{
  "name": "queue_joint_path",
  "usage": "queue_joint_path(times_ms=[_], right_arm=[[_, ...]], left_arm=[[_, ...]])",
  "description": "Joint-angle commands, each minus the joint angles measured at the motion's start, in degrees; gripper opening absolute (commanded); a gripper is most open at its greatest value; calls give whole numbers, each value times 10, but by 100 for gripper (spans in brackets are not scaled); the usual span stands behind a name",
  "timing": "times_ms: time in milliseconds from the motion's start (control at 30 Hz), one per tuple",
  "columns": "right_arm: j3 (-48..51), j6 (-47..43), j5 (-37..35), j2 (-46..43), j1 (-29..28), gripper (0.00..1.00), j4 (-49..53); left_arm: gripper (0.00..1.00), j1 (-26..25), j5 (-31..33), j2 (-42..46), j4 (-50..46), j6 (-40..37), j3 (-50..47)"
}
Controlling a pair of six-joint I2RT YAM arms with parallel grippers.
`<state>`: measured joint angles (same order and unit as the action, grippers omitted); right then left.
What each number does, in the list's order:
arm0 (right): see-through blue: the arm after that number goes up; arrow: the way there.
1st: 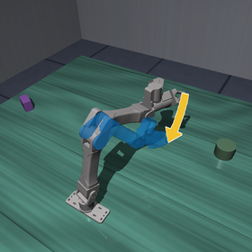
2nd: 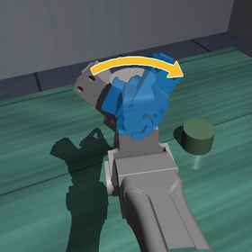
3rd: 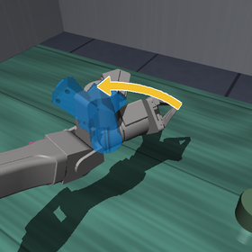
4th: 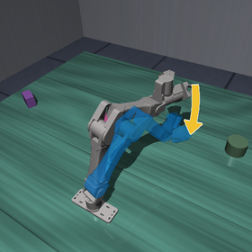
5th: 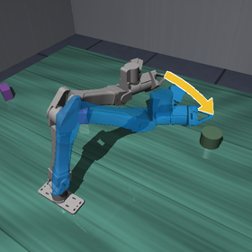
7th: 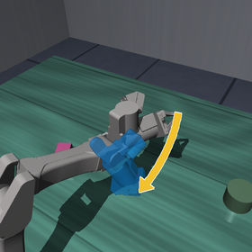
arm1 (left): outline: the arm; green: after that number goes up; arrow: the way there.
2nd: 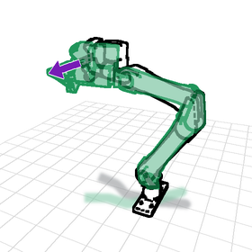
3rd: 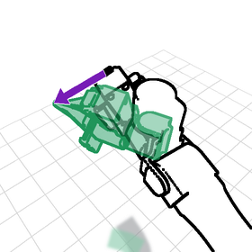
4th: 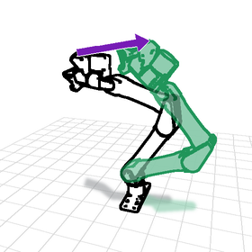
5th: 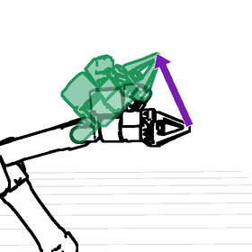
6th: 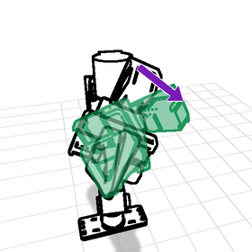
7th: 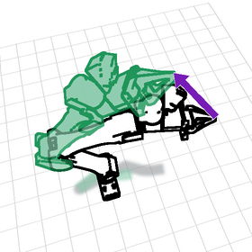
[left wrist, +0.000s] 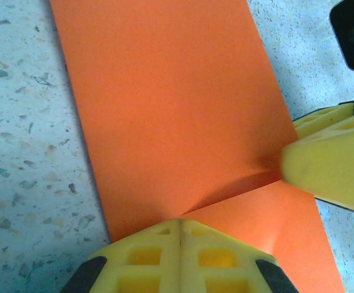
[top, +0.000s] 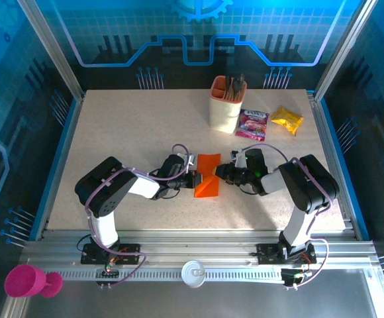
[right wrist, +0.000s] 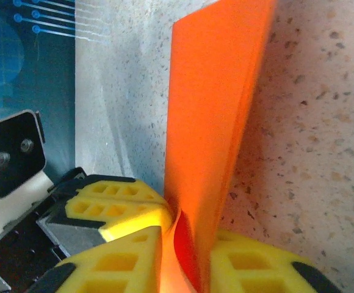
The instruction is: Fold a paper plane with a square sheet of paper (pick it up from the middle)
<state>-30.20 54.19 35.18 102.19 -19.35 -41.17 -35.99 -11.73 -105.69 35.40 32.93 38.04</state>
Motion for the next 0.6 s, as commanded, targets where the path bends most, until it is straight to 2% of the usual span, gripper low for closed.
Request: queue_joint_path(times_ms=[0,200,333,433,567], right_arm=[[12,12,17,10,-6,28,-41],[19,12,17,14,-9,24,-44],[25,14,19,19,-9,16,-54],[30,22,20,17,-8,2,-65],[33,32,17,-11,-3,0,-59]], left_arm=[[0,13,11,-3,-64,-11,-17],[0,14,11,-2,-64,-11,-16],[0,14,10,1,-67,-10,-14],[0,14,9,8,-71,-6,-11],[0,28,2,33,-70,20,-10]])
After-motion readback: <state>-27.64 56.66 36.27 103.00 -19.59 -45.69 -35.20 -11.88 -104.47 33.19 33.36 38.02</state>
